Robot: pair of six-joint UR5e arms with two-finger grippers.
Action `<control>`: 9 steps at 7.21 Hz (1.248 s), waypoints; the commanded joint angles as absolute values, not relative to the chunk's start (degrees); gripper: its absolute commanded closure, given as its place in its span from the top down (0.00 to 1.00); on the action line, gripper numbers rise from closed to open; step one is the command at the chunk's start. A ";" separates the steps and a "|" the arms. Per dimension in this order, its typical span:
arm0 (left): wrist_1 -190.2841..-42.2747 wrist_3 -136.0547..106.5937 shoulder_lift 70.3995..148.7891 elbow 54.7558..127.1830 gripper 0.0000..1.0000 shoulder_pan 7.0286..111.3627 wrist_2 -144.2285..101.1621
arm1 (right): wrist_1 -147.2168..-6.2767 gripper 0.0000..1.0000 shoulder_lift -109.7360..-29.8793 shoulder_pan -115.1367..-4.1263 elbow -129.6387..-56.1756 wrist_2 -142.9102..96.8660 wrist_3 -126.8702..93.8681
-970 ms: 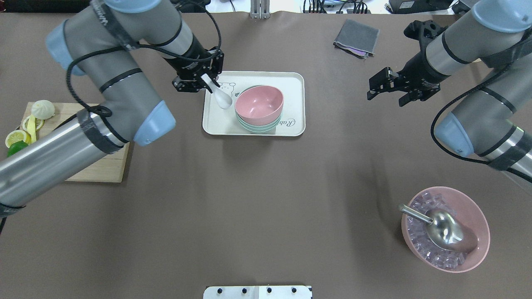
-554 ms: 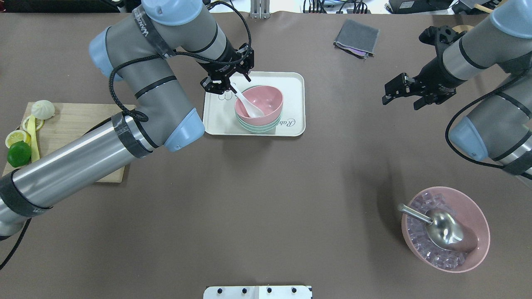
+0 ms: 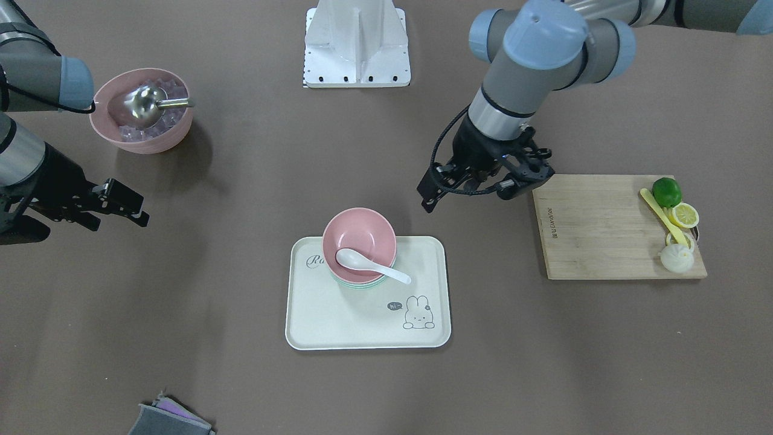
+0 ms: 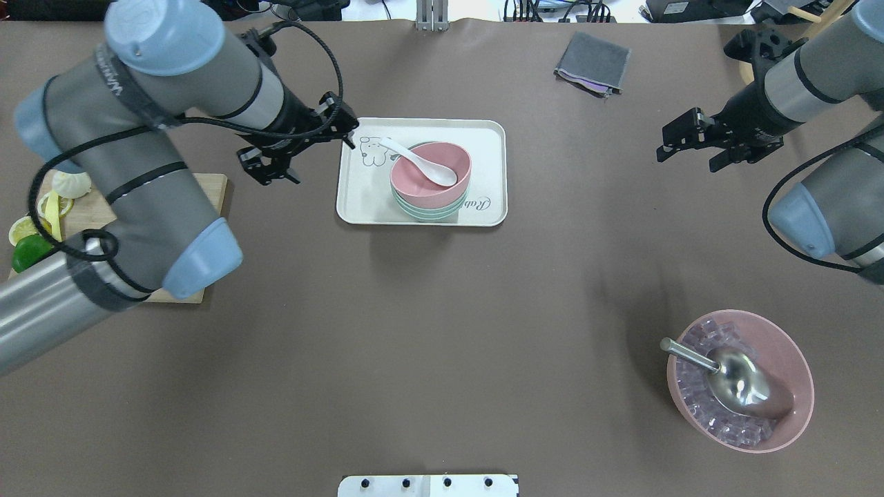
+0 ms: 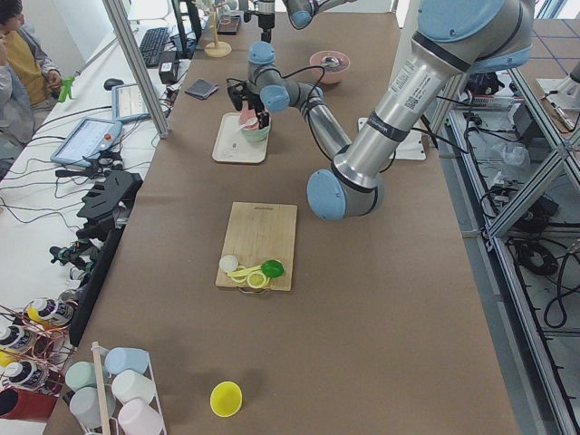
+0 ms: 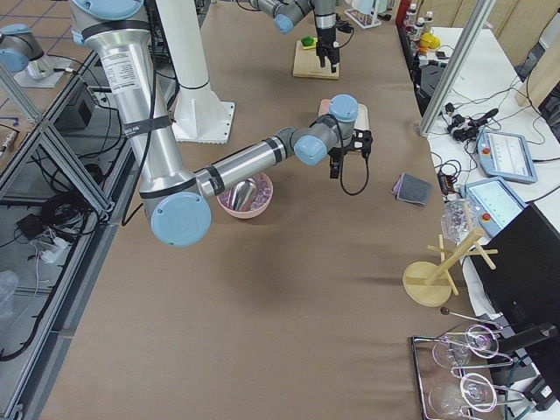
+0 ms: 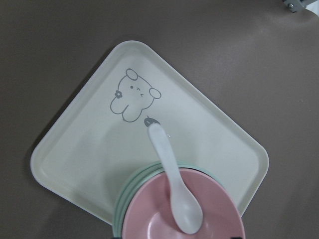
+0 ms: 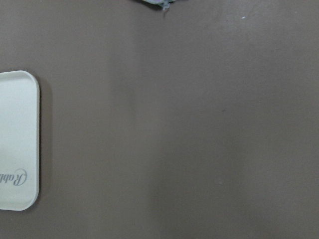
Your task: Stack pink bowl on green and place spoon
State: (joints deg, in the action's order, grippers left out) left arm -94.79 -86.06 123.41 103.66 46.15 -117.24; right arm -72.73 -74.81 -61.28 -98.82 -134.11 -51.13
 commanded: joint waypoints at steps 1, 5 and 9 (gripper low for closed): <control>-87.37 -60.60 110.03 113.78 0.99 51.48 -117.25 | -73.38 1.00 -80.48 -67.20 -97.92 -134.21 -35.34; -88.94 -21.18 93.62 111.47 0.99 70.52 -125.55 | -80.95 1.00 -88.92 -79.07 -96.34 -134.11 -5.94; -90.16 -3.78 84.73 108.81 0.99 78.57 -132.10 | -81.04 1.00 -92.81 -83.32 -98.26 -135.44 -0.44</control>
